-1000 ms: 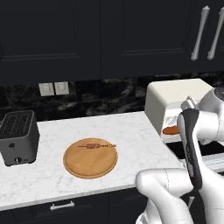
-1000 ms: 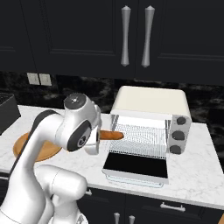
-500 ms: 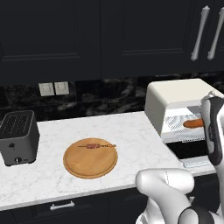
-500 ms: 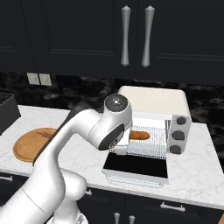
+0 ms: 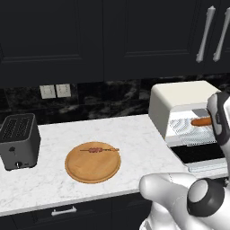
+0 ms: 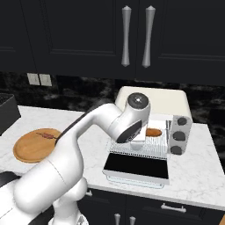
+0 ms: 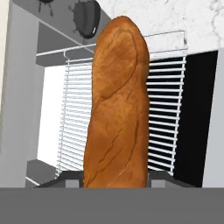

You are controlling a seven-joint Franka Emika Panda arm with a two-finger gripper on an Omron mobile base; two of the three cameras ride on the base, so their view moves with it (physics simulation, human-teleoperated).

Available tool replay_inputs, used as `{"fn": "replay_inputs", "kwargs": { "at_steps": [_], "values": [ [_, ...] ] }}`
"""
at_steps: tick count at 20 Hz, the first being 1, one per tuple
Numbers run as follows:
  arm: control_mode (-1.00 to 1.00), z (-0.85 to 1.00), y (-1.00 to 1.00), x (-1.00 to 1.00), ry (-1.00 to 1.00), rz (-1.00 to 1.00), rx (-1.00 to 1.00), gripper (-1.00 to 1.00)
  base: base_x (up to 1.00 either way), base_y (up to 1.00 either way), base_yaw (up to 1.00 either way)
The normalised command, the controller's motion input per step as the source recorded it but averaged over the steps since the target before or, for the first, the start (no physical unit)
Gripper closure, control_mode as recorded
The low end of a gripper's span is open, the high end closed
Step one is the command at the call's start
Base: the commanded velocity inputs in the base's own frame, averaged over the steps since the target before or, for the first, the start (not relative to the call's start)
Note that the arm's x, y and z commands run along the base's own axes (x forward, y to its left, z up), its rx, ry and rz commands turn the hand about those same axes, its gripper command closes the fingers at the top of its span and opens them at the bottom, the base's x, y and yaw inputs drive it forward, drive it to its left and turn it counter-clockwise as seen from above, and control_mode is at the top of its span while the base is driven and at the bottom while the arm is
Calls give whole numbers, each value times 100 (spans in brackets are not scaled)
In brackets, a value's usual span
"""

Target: Pick up the kebab skewer and baguette bread, and place them inside the toaster oven. Close the toaster oven door and start by setting the timer.

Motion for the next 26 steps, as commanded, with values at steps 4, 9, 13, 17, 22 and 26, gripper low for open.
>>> {"fn": "replay_inputs", "kwargs": {
  "at_steps": [4, 9, 13, 17, 22, 26],
  "values": [
    [-100, -30, -31, 32, -7, 0, 0, 100, 0, 0, 0],
    [-100, 0, -8, 22, -8, -1, 0, 100, 0, 0, 0],
    [-100, 0, 2, 3, 0, 0, 0, 100, 0, 0, 0],
    [-100, -4, 1, 35, 0, 0, 0, 100, 0, 0, 0],
    [-100, -23, 1, 24, 0, 0, 0, 100, 0, 0, 0],
    [-100, -8, 0, 27, 0, 0, 0, 100, 0, 0, 0]
  ]
}}
